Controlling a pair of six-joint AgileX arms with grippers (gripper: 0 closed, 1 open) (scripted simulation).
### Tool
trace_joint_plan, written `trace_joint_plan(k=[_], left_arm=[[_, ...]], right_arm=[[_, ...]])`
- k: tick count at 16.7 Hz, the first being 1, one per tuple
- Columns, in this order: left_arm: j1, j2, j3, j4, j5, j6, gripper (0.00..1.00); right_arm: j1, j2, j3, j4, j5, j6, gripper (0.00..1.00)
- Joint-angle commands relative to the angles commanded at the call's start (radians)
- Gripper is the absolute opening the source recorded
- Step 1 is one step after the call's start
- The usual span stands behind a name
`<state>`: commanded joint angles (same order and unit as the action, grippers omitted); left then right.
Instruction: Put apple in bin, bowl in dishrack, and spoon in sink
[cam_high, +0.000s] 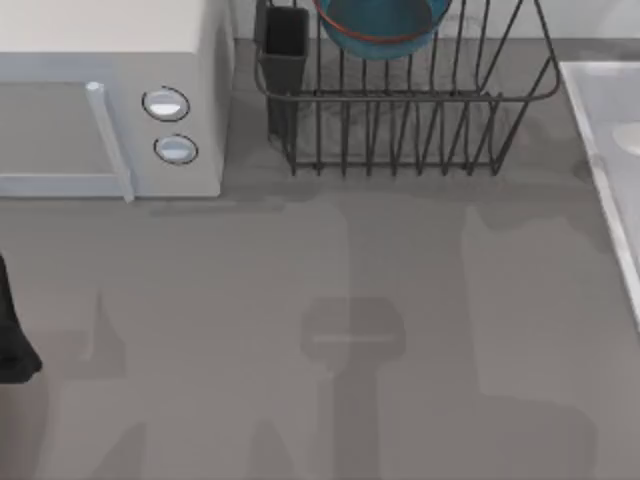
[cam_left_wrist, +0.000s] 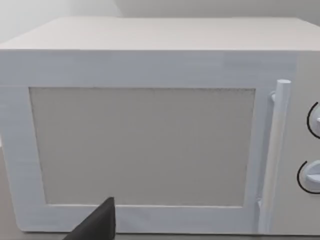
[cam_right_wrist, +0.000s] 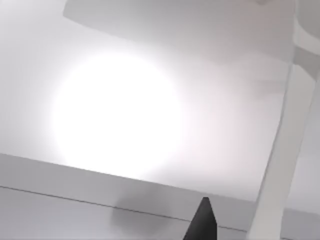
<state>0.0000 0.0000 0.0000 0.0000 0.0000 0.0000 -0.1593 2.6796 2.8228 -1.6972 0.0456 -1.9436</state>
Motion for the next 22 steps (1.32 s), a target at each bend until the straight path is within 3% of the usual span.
trace_joint_plan(k=[11,18,22], left_arm=[[0.000,0.000,0.000,0.000,0.000,0.000,1.00],[0.000,0.000,0.000,0.000,0.000,0.000,1.00],[0.000,0.000,0.000,0.000,0.000,0.000,1.00]], right_arm=[[0.007,0.105,0.117,-0.036,0.004,0.024,0.00],[0.011,0.318,0.450,-0.145,0.006,0.023,0.00],[0.011,0.376,0.535,-0.172,0.006,0.027,0.00]])
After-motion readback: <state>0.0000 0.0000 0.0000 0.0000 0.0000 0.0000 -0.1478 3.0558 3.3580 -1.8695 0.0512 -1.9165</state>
